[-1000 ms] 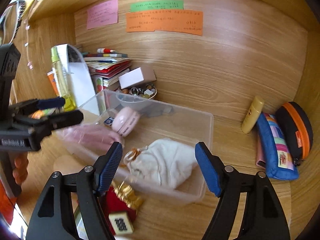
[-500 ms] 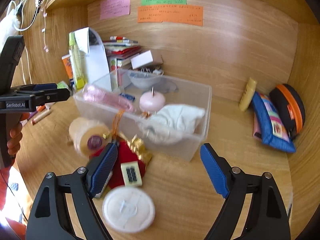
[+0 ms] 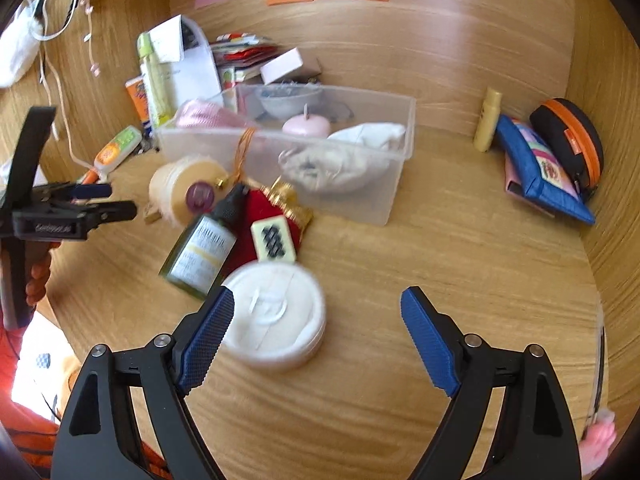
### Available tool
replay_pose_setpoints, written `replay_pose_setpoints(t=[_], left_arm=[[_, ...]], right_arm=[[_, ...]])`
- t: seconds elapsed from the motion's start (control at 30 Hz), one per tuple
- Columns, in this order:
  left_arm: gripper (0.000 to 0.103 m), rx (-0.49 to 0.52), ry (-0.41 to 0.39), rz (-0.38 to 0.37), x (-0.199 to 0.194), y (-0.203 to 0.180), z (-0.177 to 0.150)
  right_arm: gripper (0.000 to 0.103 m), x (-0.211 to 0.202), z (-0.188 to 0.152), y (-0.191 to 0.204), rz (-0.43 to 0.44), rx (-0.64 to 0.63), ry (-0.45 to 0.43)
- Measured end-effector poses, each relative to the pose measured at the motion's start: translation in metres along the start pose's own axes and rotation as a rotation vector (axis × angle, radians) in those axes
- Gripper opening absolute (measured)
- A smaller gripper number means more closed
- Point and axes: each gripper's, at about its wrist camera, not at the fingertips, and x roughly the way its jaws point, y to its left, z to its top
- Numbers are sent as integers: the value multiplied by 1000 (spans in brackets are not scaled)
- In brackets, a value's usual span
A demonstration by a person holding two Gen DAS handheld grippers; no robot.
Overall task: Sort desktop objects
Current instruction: 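Grasp the beige eraser with the left tool while the right grasps the white round container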
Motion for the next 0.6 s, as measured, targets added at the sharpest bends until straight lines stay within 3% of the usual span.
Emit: replay_pose_setpoints(t=[0.03,0.1,0.37,0.43,0.6], left_arm=[[78,-3,19,3,4,0,0],[74,-2,53,-10,11,1,1],[73,40,63,13,21,-8,3],[70,49,62,42,23,-10,5],[61,70,55,35,28,-13,12]], right_arm=[[84,1,-2,3,2,-6,8],[87,2,-6,4,10,-7,6],[87,9,-6,7,44,-23,33],[87,13,-6,10,30,-26,47],[84,22,-7,11,49,9,59]])
